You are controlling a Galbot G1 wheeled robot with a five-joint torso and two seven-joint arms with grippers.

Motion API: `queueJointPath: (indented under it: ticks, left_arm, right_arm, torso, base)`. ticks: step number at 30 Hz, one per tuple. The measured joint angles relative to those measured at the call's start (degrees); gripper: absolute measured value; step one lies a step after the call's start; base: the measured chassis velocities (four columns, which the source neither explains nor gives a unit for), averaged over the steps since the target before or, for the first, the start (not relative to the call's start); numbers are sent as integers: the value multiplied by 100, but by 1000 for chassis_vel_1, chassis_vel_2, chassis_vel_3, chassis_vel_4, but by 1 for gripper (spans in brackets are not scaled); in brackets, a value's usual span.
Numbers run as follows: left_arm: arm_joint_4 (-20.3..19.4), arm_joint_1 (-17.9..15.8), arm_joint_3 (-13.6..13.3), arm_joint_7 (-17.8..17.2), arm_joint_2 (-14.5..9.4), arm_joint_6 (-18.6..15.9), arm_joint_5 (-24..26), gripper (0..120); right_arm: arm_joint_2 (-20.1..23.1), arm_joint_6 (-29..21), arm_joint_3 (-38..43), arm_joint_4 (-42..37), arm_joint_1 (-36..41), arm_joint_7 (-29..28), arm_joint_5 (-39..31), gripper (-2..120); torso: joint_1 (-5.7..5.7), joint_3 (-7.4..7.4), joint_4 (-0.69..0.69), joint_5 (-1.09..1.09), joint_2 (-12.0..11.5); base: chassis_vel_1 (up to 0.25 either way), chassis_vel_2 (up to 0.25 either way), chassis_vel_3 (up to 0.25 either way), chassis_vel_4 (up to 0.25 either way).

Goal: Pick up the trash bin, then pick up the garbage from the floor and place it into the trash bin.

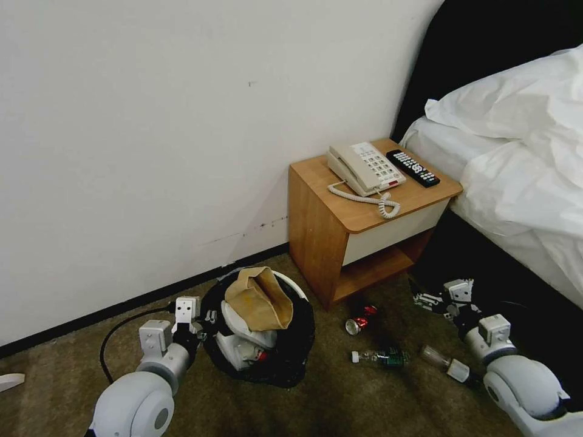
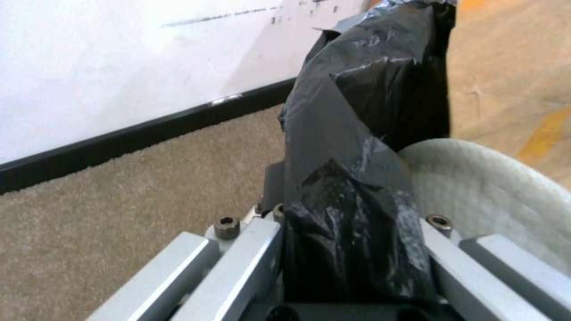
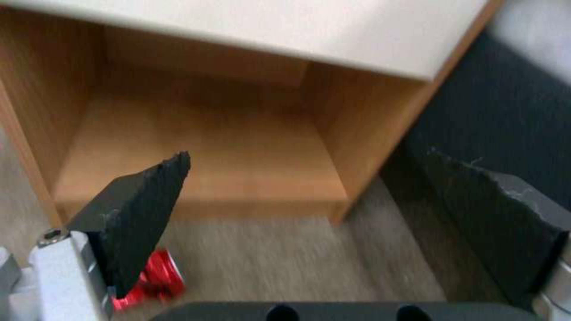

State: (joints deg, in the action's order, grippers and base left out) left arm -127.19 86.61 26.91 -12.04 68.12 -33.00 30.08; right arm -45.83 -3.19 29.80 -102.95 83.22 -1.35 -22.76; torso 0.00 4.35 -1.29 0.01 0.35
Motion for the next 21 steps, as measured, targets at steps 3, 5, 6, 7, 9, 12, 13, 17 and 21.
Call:
queueJointPath:
  ticks: [3, 5, 6, 7, 9, 12, 13, 17, 21]
  left_arm:
    - [31, -25, -10, 0, 5, -1, 0, 3]
    - [79, -55, -23, -1, 73, -3, -13, 3]
    - [79, -54, -23, -1, 98, -3, -16, 3]
    - [84, -61, -36, 1, 115, -3, -16, 3]
    - [111, -82, -54, 4, 118, -3, -16, 3]
    - [145, -90, -69, 14, 119, 7, -14, 3]
    - [145, -90, -69, 14, 119, 7, -14, 3]
    - [155, -60, -37, 81, 125, 81, -61, 3]
    - [168, -65, -32, 112, 145, 112, -85, 3]
  right_arm:
    - [107, -54, -28, 72, -3, 36, -6, 100]
    - [383, -141, -152, 351, -59, 243, -2, 100]
    - [466, -194, -183, 415, -74, 351, -1, 100]
    - [573, -245, -213, 473, -68, 466, -14, 100]
    - [672, -293, -231, 513, -42, 573, -38, 100]
    - [868, -389, -277, 609, -23, 928, -47, 100]
    - [868, -389, -277, 609, -23, 928, -47, 100]
    - [1198, -470, -649, 903, -195, 1387, -6, 100]
    - [1377, -399, -1042, 1169, -336, 1649, 74, 100]
  torso:
    - [0, 0, -1, -1, 0]
    - [0, 0, -1, 0, 0]
    - [0, 0, 1, 0, 0]
    - [0, 0, 1, 1, 0]
    - [0, 0, 1, 0, 0]
    - [0, 0, -1, 0, 0]
    - [0, 0, -1, 0, 0]
    - [0, 0, 2, 0, 0]
    - [0, 0, 1, 0, 0]
  base:
    - [0, 0, 0, 0]
    - [0, 0, 0, 0]
    - [0, 0, 0, 0]
    - [0, 0, 0, 0]
    - [0, 0, 0, 0]
    - [0, 0, 0, 0]
    - [0, 0, 0, 0]
    - [0, 0, 0, 0]
    - [0, 0, 0, 0]
